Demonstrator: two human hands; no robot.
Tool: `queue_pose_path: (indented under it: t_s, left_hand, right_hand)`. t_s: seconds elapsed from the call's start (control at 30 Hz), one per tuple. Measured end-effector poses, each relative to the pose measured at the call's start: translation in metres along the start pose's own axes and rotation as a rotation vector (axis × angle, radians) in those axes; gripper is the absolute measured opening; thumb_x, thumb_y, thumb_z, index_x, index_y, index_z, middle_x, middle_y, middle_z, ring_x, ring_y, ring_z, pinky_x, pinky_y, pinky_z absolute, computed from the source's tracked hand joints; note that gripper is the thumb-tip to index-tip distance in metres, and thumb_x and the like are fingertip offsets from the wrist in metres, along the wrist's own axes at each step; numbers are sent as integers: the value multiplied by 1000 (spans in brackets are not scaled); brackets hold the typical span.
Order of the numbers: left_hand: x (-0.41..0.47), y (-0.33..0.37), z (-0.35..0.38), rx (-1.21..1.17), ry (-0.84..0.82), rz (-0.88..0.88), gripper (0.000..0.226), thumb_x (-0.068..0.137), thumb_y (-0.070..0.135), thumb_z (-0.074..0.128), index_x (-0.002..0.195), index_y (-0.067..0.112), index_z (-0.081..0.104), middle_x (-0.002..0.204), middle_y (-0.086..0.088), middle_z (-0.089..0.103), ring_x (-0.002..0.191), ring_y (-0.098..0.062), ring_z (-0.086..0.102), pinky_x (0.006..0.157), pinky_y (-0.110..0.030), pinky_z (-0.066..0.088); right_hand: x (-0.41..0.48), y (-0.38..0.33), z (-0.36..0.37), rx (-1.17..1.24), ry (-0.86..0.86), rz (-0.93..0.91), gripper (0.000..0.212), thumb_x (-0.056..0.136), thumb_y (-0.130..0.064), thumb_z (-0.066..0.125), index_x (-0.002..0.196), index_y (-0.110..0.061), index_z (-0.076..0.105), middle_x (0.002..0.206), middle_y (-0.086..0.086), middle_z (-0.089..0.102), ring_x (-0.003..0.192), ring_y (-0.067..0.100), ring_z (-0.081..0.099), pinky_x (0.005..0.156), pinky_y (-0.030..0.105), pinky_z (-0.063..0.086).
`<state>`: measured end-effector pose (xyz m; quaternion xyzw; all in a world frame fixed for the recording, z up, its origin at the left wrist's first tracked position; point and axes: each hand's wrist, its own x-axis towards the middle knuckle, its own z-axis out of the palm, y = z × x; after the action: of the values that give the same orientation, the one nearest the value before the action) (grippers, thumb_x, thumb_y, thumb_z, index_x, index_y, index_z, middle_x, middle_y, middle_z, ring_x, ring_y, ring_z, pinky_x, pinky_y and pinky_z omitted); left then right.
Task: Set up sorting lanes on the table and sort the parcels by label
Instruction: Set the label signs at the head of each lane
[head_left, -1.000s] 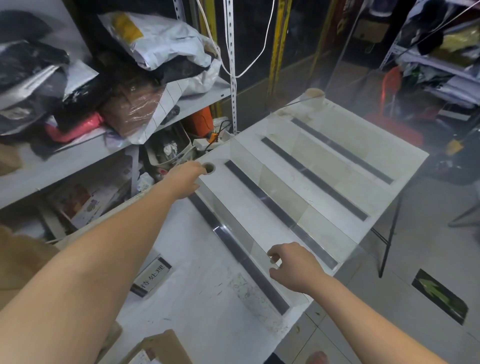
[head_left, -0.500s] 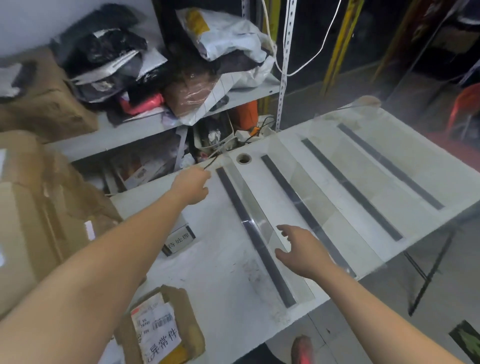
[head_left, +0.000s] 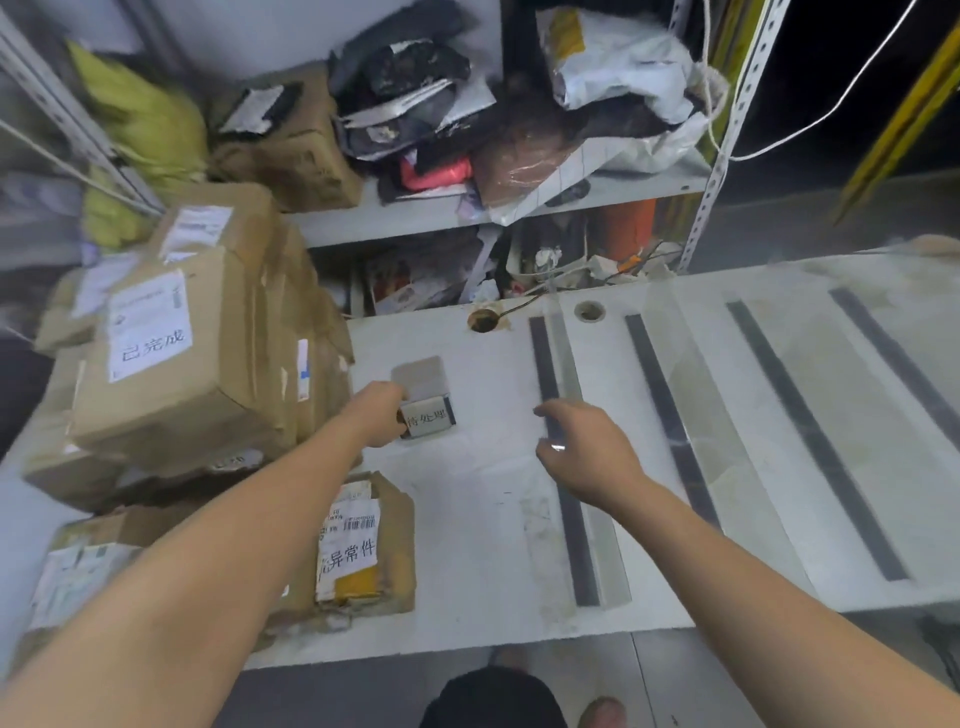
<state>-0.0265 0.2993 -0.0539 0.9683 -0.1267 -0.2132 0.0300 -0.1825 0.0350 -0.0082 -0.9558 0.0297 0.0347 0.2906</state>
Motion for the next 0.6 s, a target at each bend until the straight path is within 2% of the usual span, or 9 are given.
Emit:
queue_pose_path:
  t_s: [0.1, 0.2, 0.27, 0.37, 0.47, 0.6]
  left_hand:
    - [7, -3, 7, -65, 5, -2, 39, 82, 17, 71, 120, 13, 62, 115, -11, 66, 100, -26, 63, 84, -36, 55]
    - [20, -6, 11, -111, 41, 14, 46, 87, 16, 70, 132, 14, 57, 125, -11, 61, 108, -28, 61, 89, -39, 54]
    - [27, -8, 11, -134, 63, 50, 35, 90, 16, 67, 124, 15, 62, 121, -8, 63, 107, -27, 61, 89, -40, 53]
    - [38, -16, 8, -152, 58, 94, 12, 90, 12, 64, 101, 16, 69, 101, -4, 68, 94, -26, 63, 82, -40, 54]
    - [43, -19, 6, -162, 59, 104, 11, 92, 13, 60, 98, 18, 69, 99, -3, 67, 91, -26, 62, 81, -39, 53]
    - [45, -22, 4, -151, 110, 129, 17, 96, 12, 52, 105, 16, 66, 105, -5, 65, 95, -28, 61, 83, -41, 52]
  right_hand:
    - [15, -6, 12, -6, -63, -21, 40, 93, -25, 55, 133, -20, 57, 133, -3, 59, 116, 19, 57, 93, 34, 49]
    - [36, -13, 25, -27, -126, -41, 39, 93, -26, 56, 131, -20, 59, 128, -3, 61, 116, 18, 57, 95, 36, 50]
    - [52, -20, 34, -32, -169, -39, 38, 93, -25, 56, 130, -20, 60, 126, -2, 63, 114, 17, 58, 94, 35, 50]
    - [79, -28, 49, -40, -217, -38, 36, 93, -20, 57, 129, -18, 61, 124, -1, 64, 114, 17, 57, 93, 33, 49]
    - [105, -33, 63, -64, -256, -37, 37, 93, -13, 56, 129, -17, 61, 124, 1, 63, 116, 18, 56, 94, 30, 47]
    - [137, -32, 83, -82, -299, -33, 38, 93, -8, 55, 130, -14, 61, 127, 4, 63, 119, 20, 55, 96, 30, 46]
